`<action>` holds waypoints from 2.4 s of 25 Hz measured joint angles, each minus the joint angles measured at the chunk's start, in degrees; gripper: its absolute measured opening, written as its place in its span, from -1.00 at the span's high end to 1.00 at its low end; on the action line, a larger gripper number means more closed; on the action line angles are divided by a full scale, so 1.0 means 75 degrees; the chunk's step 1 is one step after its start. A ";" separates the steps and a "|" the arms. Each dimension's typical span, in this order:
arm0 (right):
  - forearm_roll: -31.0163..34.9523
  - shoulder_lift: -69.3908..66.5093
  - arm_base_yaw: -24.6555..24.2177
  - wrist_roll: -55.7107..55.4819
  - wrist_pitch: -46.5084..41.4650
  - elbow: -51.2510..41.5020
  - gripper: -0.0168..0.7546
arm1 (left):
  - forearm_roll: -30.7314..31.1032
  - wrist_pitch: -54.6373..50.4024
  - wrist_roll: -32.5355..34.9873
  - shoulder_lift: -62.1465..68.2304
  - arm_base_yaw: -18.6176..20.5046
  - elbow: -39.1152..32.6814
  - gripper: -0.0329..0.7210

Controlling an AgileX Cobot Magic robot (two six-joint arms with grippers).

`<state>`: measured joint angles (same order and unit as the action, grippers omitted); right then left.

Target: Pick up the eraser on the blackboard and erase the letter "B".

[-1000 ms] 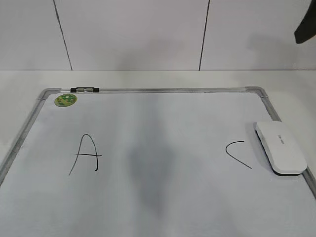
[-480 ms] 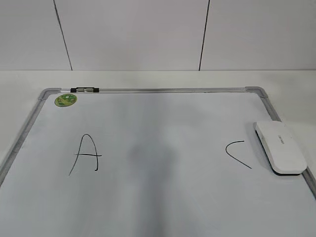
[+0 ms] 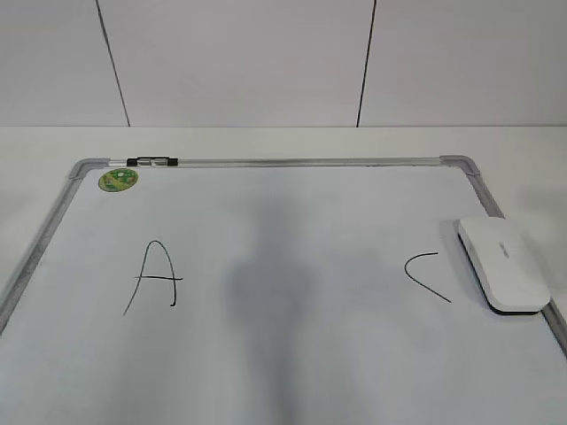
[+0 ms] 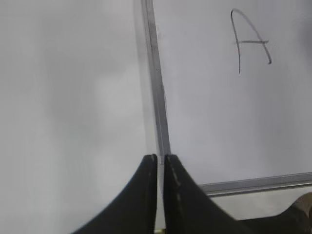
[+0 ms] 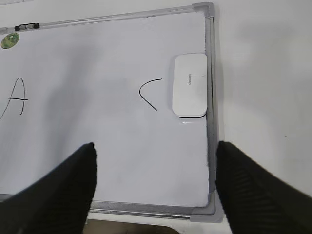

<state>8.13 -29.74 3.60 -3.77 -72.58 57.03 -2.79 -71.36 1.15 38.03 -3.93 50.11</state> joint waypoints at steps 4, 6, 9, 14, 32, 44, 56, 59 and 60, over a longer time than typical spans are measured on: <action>0.0000 0.0830 0.0000 0.0097 -0.0012 -0.0535 -0.56 | 0.0056 -0.0110 0.0000 -0.1771 0.0000 -0.0013 0.85; -0.0081 0.1248 0.0000 0.0201 -0.0016 -0.0817 -0.56 | 0.0180 -0.0162 0.0000 -0.2568 0.0000 -0.0013 0.85; -0.0223 0.1989 0.0000 0.0310 -0.0029 -0.1322 -0.56 | 0.0299 -0.0211 0.0000 -0.3656 0.0000 -0.0013 0.85; -0.0303 0.3226 0.0000 0.0600 -0.0043 -0.2206 -0.56 | 0.0311 -0.0227 0.0000 -0.4837 0.0000 -0.0013 0.72; -0.0574 0.4110 0.0000 0.0858 0.0120 -0.3511 -0.56 | 0.0102 0.0558 0.0000 -0.4972 0.0000 -0.2460 -0.15; -0.1181 0.4110 0.0000 0.0858 0.0741 -0.3786 -0.56 | -0.0047 0.0998 0.0012 -0.4972 0.0000 -0.2677 -0.01; -0.1193 0.4110 0.0000 0.0858 0.0800 -0.3804 -0.56 | -0.0070 0.1015 0.0012 -0.4972 0.0000 -0.2677 0.18; -0.1193 0.4110 0.0000 0.0858 0.0800 -0.3804 -0.56 | -0.0082 0.1015 0.0012 -0.4972 0.0000 -0.2677 0.25; -0.1193 0.4110 0.0000 0.0858 0.0800 -0.3804 -0.56 | -0.0082 0.1015 0.0012 -0.4972 0.0000 -0.2677 0.26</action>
<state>-0.82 1.09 3.60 2.67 -66.58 28.49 -3.41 -63.75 1.24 0.75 -3.93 30.03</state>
